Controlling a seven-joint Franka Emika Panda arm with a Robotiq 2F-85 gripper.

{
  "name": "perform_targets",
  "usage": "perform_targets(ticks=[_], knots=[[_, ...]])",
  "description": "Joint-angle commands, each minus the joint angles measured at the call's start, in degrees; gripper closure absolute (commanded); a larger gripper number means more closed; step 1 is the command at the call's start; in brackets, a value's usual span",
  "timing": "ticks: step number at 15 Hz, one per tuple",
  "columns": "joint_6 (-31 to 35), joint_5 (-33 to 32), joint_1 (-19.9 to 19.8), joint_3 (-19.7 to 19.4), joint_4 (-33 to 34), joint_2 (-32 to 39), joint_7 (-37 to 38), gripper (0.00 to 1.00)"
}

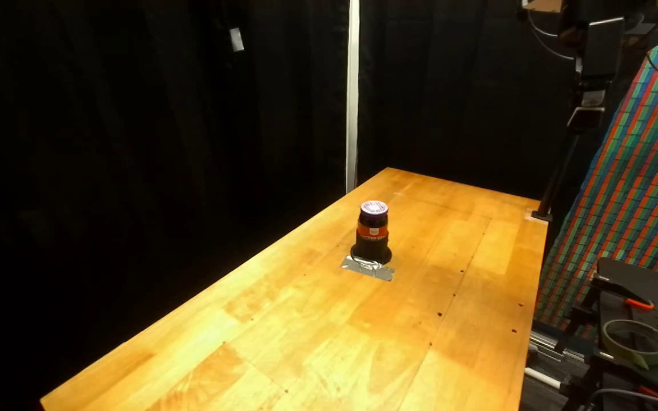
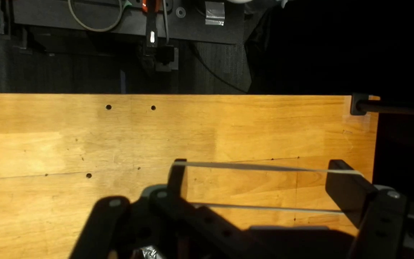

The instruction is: Put the elastic on the cup

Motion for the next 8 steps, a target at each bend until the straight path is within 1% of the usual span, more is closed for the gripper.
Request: perform_targets(ticks=[1, 3, 5, 6, 8], knots=[[3.7, -5.0, -1.7, 5.4, 9.4, 10.2, 7.2, 0.0], [5.3, -10.9, -2.4, 7.6, 15.0, 16.5, 12.3, 0.0], [7.6, -17.1, -2.7, 8.7, 20.0, 22.8, 17.5, 0.0], [7.3, -19.0, -2.3, 8.4, 23.0, 26.5, 18.5, 0.0], [8.9, -22.4, -1.5, 7.2, 28.5, 33.4, 20.3, 0.0]])
